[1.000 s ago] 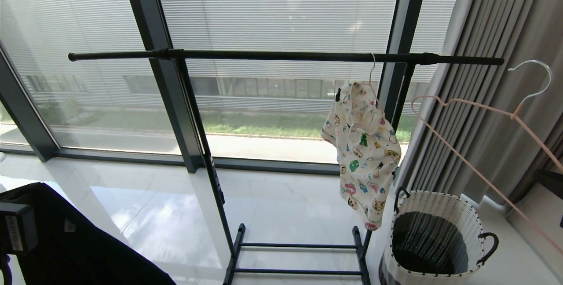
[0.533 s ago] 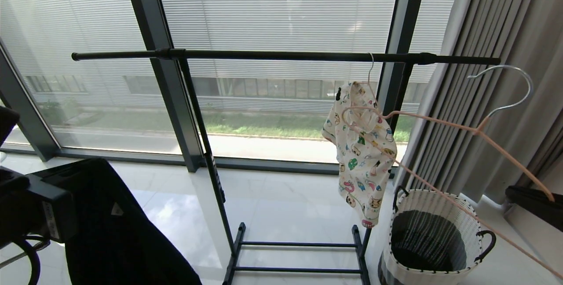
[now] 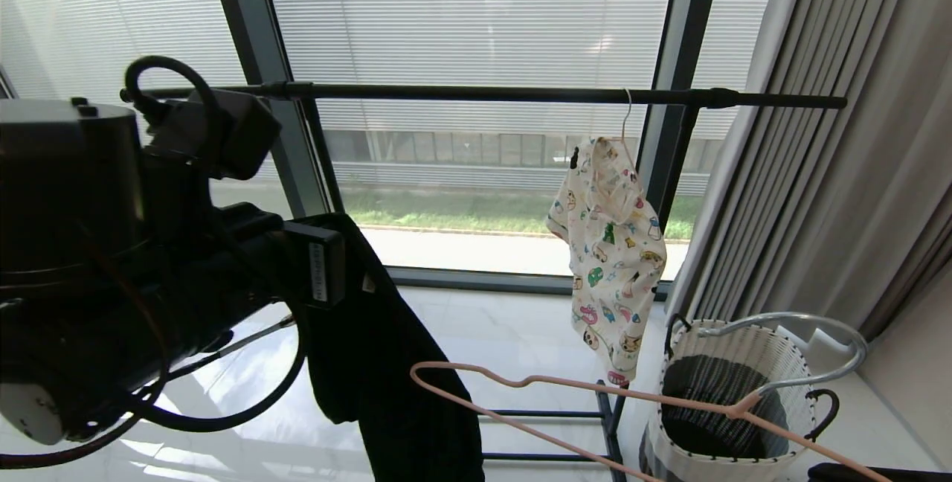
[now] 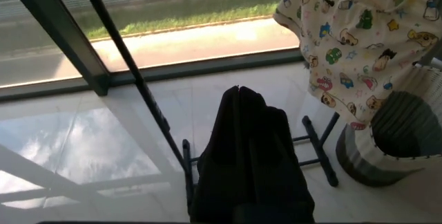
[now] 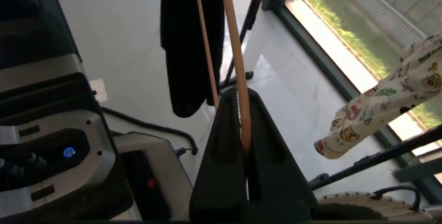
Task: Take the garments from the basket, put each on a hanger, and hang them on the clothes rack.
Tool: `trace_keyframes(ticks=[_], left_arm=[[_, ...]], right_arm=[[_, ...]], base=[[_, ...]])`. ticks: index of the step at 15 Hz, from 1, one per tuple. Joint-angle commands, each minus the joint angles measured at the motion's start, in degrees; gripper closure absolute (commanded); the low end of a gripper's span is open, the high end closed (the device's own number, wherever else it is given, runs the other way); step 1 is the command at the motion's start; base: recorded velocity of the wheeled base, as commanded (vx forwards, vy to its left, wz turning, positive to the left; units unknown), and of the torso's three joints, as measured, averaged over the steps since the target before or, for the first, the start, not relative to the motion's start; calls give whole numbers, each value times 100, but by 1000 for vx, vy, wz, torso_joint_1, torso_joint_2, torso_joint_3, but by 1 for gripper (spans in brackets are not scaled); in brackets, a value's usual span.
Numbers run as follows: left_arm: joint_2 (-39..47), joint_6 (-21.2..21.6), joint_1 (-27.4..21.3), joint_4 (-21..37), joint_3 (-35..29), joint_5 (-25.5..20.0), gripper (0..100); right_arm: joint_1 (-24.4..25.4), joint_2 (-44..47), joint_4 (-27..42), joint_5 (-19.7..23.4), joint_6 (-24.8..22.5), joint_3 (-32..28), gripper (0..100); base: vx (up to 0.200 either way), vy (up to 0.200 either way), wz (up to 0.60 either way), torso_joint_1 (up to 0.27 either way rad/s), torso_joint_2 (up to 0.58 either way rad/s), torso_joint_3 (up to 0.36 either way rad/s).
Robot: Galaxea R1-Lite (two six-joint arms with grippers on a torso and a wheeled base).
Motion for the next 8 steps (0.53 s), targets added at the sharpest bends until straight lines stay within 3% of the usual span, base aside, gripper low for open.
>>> trace_keyframes(ticks=[1, 4, 6, 8], left_arm=[[676, -20, -340, -23, -248, 38, 100], [737, 94, -587, -23, -266, 30, 100], [755, 428, -587, -23, -257, 30, 100], [737, 437, -587, -23, -257, 12, 100]], right_arm=[[123, 36, -12, 3, -2, 5, 100], [70, 79, -100, -5, 69, -4, 100], [-255, 79, -135, -5, 104, -13, 100], [-440, 79, -144, -5, 113, -74, 100]], base=[[0, 0, 0, 0, 0, 0], [0, 0, 0, 0, 0, 0], [0, 0, 0, 0, 0, 0], [0, 0, 0, 0, 0, 0]])
